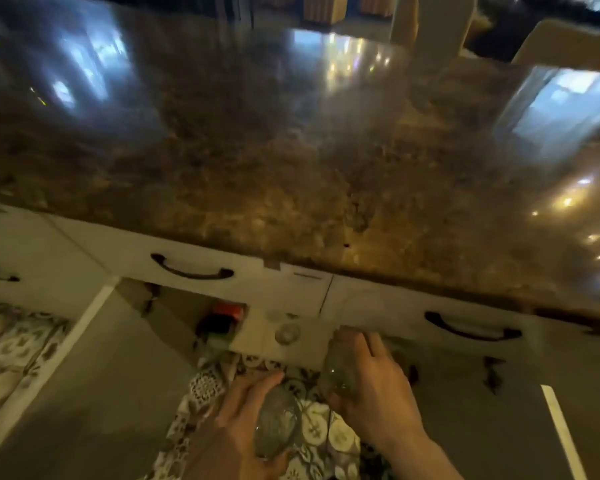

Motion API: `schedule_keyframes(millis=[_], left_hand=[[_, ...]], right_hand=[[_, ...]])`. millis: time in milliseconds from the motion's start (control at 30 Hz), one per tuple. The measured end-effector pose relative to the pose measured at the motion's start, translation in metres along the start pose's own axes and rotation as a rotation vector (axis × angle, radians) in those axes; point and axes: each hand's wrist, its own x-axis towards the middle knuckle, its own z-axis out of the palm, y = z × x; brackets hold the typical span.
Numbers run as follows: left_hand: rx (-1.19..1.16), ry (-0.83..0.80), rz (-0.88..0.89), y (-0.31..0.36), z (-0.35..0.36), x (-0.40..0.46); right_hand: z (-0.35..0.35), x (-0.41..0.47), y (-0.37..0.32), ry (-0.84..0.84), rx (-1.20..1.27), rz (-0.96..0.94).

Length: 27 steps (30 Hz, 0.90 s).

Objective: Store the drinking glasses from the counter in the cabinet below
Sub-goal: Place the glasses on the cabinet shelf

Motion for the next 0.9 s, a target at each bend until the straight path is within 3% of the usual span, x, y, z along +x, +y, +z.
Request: schedule_keyframes(millis=[167, 467, 600, 733, 900], left_hand=[[-0.01, -0.003, -0.081, -0.05, 0.097, 0.034], [0.049, -0.024, -0.103, -0.178, 0.266, 0.11], [0.132, -0.069, 0.012, -0.229, 0.316, 0.159], [0.136, -0.045, 0.181, -0.284, 0.358, 0.225], [0.313, -0.038, 0.342, -0.322, 0.402, 0.299]], right_hand=[[0.066, 0.033, 0.056, -0.001, -0.02, 0.033], [0.24, 0.134, 0.152, -0.214, 0.017, 0.219], [0.299, 0.187, 0.181, 0.133, 0.084, 0.063], [0.353, 0.25, 0.218, 0.233, 0.029, 0.026], [0.384, 0.322, 0.253, 0.331, -0.018, -0.033]])
